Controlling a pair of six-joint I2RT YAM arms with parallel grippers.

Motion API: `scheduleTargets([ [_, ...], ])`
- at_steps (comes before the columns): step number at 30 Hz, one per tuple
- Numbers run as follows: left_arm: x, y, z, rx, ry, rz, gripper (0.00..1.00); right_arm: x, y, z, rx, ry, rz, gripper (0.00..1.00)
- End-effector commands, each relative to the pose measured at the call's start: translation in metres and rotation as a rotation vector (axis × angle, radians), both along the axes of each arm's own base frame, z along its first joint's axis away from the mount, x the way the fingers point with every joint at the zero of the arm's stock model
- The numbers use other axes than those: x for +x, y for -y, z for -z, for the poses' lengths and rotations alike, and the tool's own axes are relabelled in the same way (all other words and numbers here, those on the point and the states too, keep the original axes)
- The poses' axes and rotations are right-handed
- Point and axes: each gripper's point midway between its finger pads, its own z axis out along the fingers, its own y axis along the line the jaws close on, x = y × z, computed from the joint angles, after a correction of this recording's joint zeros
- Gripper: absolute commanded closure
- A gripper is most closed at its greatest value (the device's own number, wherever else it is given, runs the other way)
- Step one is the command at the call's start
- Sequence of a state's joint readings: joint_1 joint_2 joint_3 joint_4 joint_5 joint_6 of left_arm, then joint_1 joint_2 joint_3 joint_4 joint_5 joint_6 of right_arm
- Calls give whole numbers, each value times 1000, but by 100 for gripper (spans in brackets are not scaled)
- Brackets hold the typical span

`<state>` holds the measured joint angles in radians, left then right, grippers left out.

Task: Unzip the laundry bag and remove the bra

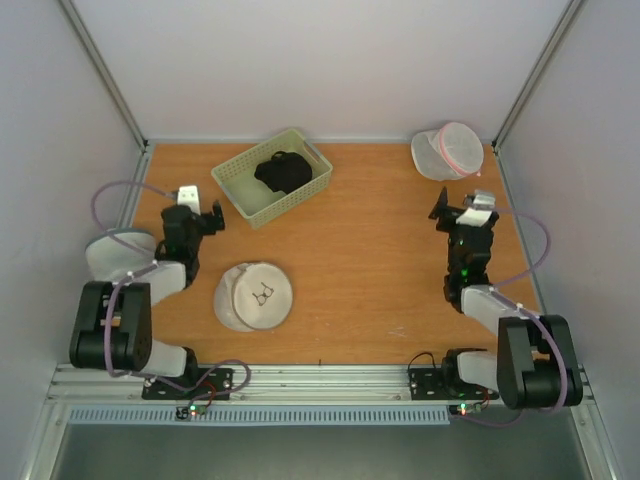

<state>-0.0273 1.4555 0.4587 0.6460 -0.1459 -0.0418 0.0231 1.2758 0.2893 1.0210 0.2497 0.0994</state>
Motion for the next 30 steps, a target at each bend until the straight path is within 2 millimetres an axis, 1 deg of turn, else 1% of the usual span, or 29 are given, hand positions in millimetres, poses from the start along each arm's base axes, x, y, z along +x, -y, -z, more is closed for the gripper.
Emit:
scheduleTargets([
  [1,15,-13,-50,54,-52,43,1,28,-16,-37,106,-70,-93,2],
  [3,14,-30,-73,66,-71,18,1,42,-33,-54,154,-117,-183,2],
  [5,6,-37,-103,21,-101,35,1,51,-58,-73,188,-141,-317,2],
  [6,1,-36,-111,-6,-147,57,1,52,-73,-83,196,-136,-389,2],
  [7,-10,-30,-117,-28,-218,94,1,50,-91,-93,193,-128,-463,1],
  [8,-20,-19,-124,-50,-272,149,1,46,-111,-101,177,-121,-550,1],
  [9,-30,-5,-136,-72,-311,226,1,42,-134,-106,156,-127,-640,1],
  [10,-42,11,-147,-105,-340,312,1,37,-157,-103,134,-161,-720,2],
  [12,-71,51,-164,-226,-392,508,2,25,-202,-100,77,-215,-868,2],
  [13,-88,69,-168,-289,-422,598,4,18,-223,-104,50,-224,-934,2],
  [14,-105,88,-172,-343,-449,693,6,10,-243,-101,30,-241,-995,2],
  [16,-142,115,-169,-412,-531,834,9,-9,-283,-97,12,-257,-1126,1],
  [18,-170,131,-157,-408,-625,933,10,-30,-321,-90,9,-277,-1257,2],
  [19,-182,137,-144,-404,-682,969,12,-40,-339,-85,15,-293,-1322,1],
  [20,-190,139,-130,-395,-729,980,15,-49,-356,-77,17,-310,-1376,2],
  [21,-196,145,-118,-364,-756,1011,18,-54,-371,-68,10,-330,-1415,2],
  [23,-193,142,-103,-303,-760,992,19,-63,-399,-45,-21,-388,-1460,2],
  [25,-189,142,-98,-283,-725,991,17,-71,-423,-20,-40,-454,-1513,1],
  [27,-182,140,-92,-242,-677,983,14,-77,-437,3,-29,-501,-1563,1],
  [29,-175,139,-86,-232,-653,968,12,-79,-443,24,-12,-546,-1596,1],
  [30,-173,139,-84,-233,-650,966,12,-80,-445,39,-9,-577,-1604,2],
])
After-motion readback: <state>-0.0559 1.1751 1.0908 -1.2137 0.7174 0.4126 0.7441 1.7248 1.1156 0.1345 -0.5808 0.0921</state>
